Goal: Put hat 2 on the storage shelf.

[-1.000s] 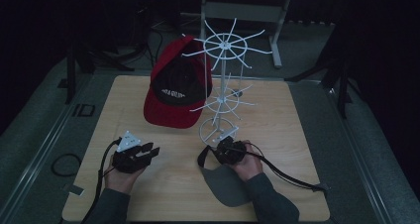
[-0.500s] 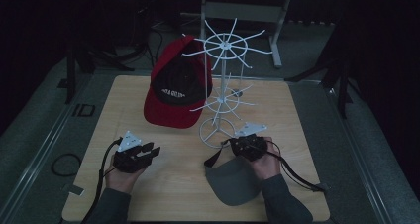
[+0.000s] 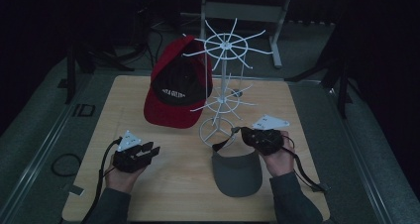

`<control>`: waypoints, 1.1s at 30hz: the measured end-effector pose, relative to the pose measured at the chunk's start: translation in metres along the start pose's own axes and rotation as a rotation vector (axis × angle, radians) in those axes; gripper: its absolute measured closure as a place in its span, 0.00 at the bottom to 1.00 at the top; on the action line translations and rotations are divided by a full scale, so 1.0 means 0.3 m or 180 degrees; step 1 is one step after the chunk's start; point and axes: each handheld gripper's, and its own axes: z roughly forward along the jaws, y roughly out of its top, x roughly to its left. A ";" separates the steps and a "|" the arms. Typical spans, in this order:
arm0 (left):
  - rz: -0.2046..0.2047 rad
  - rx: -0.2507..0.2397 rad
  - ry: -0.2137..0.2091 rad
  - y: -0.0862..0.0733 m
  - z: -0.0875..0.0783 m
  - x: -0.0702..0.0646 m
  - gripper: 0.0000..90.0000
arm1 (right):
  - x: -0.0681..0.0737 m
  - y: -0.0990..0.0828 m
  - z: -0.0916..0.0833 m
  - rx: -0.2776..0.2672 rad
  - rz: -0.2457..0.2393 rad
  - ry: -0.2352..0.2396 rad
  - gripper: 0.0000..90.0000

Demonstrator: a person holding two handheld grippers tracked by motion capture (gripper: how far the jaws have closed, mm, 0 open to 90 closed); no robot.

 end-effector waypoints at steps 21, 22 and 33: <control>-0.0016 -0.0028 0.0022 0.004 -0.001 0.010 0.71 | -0.081 0.038 -0.154 -0.0442 0.0077 0.0038 0.99; -0.0018 -0.0030 0.0025 0.005 -0.002 0.011 0.71 | -0.094 0.044 -0.165 -0.0458 0.0075 0.0041 0.99; -0.0037 -0.0034 0.0026 0.006 -0.001 0.012 0.71 | -0.129 0.065 -0.218 -0.0609 0.0128 0.0059 0.99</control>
